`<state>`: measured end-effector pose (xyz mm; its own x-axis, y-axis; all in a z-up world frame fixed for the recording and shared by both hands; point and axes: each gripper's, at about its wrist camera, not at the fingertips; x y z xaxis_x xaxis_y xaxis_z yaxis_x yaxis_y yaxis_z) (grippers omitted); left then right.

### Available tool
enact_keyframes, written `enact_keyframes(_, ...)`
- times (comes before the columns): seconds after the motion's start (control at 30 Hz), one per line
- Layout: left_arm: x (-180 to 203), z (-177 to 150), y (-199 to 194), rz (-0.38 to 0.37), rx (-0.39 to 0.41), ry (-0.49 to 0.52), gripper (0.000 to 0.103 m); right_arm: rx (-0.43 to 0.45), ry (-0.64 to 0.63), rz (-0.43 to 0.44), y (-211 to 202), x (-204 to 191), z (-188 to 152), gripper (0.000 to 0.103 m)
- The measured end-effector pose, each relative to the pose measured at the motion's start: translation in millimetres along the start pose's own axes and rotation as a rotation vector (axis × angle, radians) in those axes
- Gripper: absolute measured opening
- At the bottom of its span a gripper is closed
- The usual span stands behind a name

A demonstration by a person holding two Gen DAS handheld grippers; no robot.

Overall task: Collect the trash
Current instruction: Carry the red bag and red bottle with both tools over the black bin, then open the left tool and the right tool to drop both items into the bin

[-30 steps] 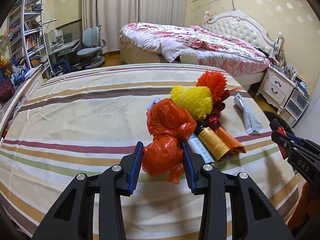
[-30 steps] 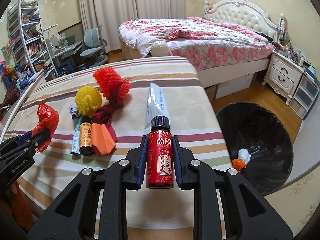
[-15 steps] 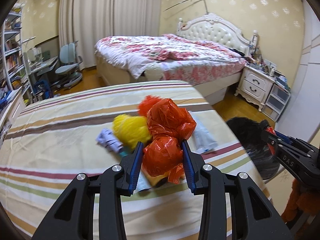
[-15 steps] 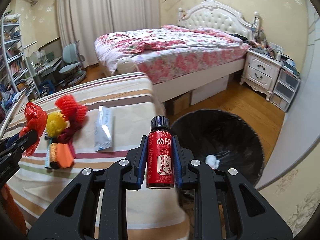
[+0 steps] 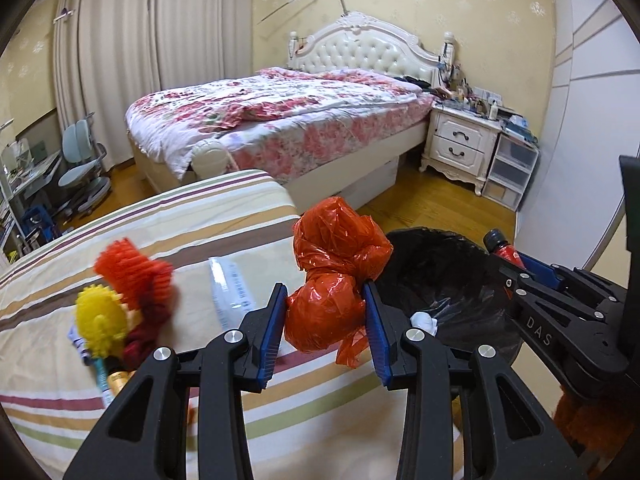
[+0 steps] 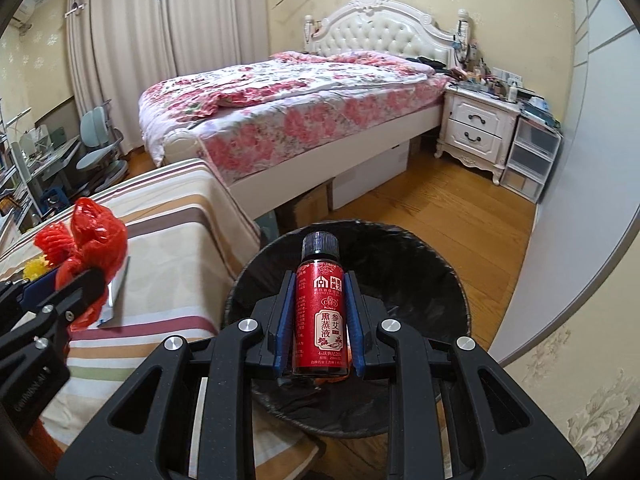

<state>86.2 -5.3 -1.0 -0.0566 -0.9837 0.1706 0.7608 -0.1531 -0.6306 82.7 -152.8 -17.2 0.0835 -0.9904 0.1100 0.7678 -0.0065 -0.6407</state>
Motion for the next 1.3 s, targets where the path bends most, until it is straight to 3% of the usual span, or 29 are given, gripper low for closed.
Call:
enact_keyframes(0.4, 39, -2, 52, 0.019, -0.047, 0.057, 0.038, -0.043, 0.056, -0.01, 29, 30, -9, 0.023)
enact_keyframes(0.8, 45, -3, 73, 0.024, -0.094, 0.071, 0.039, -0.071, 0.082, -0.013, 47, 38, -14, 0.023)
enact_keyframes(0.9, 45, -3, 74, 0.024, -0.092, 0.072, 0.042, -0.063, 0.095, -0.021, 47, 39, -14, 0.025)
enact_keyframes(1.03, 43, 0, 74, 0.027, -0.078, 0.067, 0.06, -0.064, 0.103, -0.03, 47, 43, -14, 0.027)
enact_keyframes(1.17, 40, 0, 70, 0.03, -0.068, 0.057, 0.07, -0.059, 0.107, -0.04, 42, 44, -16, 0.033)
enact_keyframes(1.3, 32, 1, 63, 0.036, -0.066, 0.034, 0.073, -0.056, 0.104, -0.04, 39, 42, -16, 0.038)
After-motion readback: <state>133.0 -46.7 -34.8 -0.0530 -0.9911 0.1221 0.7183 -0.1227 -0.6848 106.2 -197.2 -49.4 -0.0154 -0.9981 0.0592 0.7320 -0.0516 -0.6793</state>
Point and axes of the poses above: each gripper's, at about its wrist camera, not at the fingertips, and y roughly the way its jaws point, x to its right, z to its top, and after that the axes turned 12 degrees about -y, right-handed
